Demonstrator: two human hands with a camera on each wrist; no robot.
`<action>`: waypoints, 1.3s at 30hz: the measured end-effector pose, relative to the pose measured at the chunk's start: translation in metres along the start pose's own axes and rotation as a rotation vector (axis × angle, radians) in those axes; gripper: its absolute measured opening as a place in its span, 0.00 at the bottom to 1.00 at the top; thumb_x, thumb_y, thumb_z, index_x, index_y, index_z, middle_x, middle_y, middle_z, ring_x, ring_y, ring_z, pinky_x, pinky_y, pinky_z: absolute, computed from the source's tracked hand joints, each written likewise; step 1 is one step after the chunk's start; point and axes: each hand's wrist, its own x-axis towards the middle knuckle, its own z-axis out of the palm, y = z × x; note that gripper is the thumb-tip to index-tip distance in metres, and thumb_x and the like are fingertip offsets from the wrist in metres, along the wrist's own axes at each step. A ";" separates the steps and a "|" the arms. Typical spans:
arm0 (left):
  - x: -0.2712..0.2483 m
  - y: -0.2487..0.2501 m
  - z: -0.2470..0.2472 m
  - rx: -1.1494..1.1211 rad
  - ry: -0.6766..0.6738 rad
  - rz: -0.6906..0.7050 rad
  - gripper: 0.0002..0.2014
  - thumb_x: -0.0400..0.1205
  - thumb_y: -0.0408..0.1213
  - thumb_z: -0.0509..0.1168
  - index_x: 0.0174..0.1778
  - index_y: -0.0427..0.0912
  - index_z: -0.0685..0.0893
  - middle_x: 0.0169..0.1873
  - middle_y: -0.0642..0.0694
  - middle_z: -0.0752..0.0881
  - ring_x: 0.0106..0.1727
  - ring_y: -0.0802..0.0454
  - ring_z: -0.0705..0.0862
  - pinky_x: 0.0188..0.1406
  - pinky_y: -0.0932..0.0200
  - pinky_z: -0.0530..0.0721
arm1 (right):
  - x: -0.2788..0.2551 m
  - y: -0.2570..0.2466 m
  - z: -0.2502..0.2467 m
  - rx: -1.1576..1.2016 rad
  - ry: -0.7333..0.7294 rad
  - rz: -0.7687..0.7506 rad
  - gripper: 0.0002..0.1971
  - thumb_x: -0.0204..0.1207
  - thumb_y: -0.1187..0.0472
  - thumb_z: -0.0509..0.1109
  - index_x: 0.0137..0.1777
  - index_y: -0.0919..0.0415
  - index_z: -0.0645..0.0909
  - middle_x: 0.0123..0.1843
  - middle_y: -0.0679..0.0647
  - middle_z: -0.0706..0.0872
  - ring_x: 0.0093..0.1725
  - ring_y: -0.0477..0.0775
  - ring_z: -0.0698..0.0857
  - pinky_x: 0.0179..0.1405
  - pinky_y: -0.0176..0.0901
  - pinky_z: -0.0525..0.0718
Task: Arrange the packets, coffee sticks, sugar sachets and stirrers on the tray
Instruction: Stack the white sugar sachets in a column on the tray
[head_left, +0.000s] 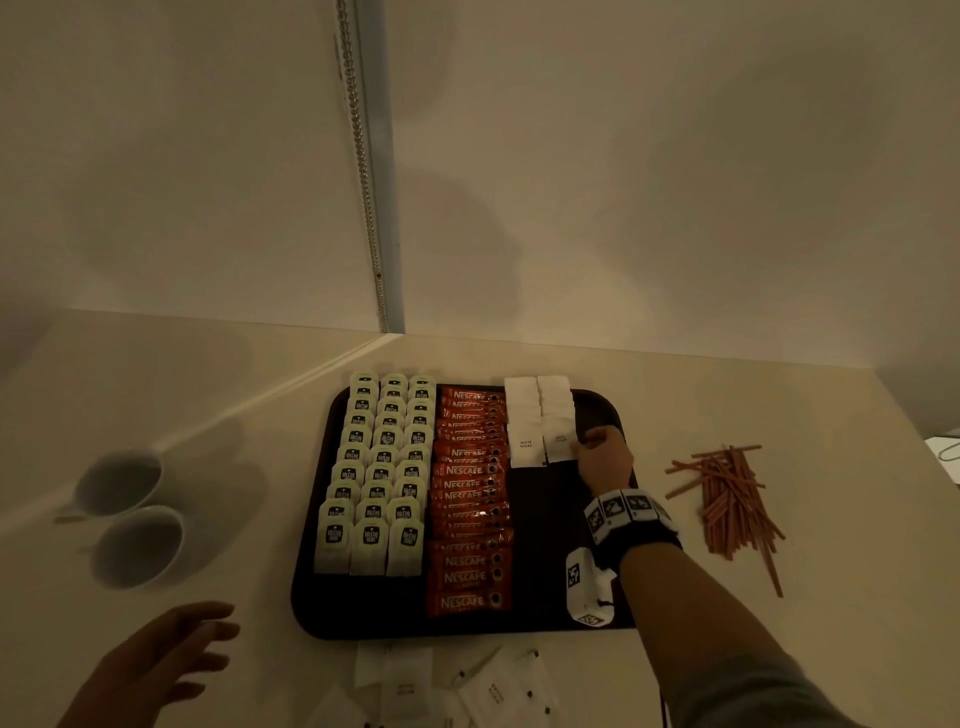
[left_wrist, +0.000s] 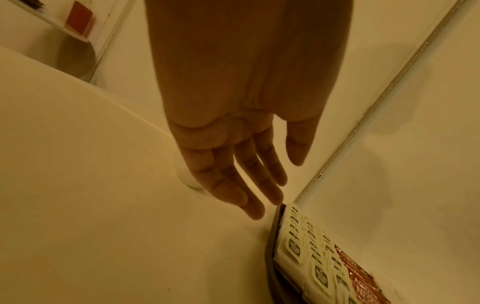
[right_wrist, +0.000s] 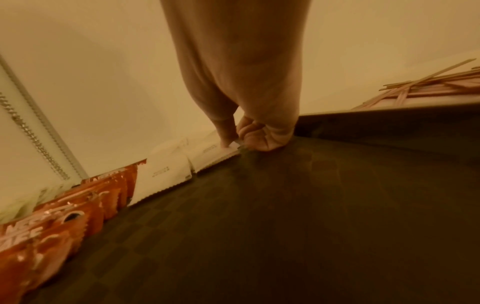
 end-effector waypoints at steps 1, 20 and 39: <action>-0.002 -0.001 -0.003 -0.001 0.002 -0.001 0.09 0.84 0.29 0.60 0.49 0.41 0.87 0.43 0.42 0.91 0.46 0.35 0.86 0.43 0.49 0.80 | -0.003 -0.004 -0.003 0.034 -0.001 -0.015 0.15 0.76 0.63 0.71 0.59 0.68 0.77 0.59 0.64 0.83 0.59 0.62 0.80 0.56 0.46 0.76; -0.061 -0.069 -0.035 -0.059 -0.034 0.004 0.10 0.86 0.32 0.58 0.50 0.43 0.85 0.42 0.46 0.91 0.45 0.39 0.86 0.43 0.50 0.79 | -0.226 0.057 -0.047 -1.037 -1.017 -0.754 0.69 0.51 0.39 0.84 0.82 0.45 0.36 0.85 0.51 0.41 0.83 0.59 0.41 0.80 0.66 0.50; -0.051 -0.086 -0.060 -0.139 -0.059 0.024 0.11 0.86 0.31 0.57 0.50 0.43 0.85 0.44 0.45 0.90 0.38 0.47 0.88 0.36 0.57 0.84 | -0.220 0.055 -0.030 -1.000 -0.869 -0.603 0.55 0.60 0.50 0.83 0.81 0.48 0.50 0.78 0.49 0.55 0.75 0.57 0.57 0.74 0.56 0.70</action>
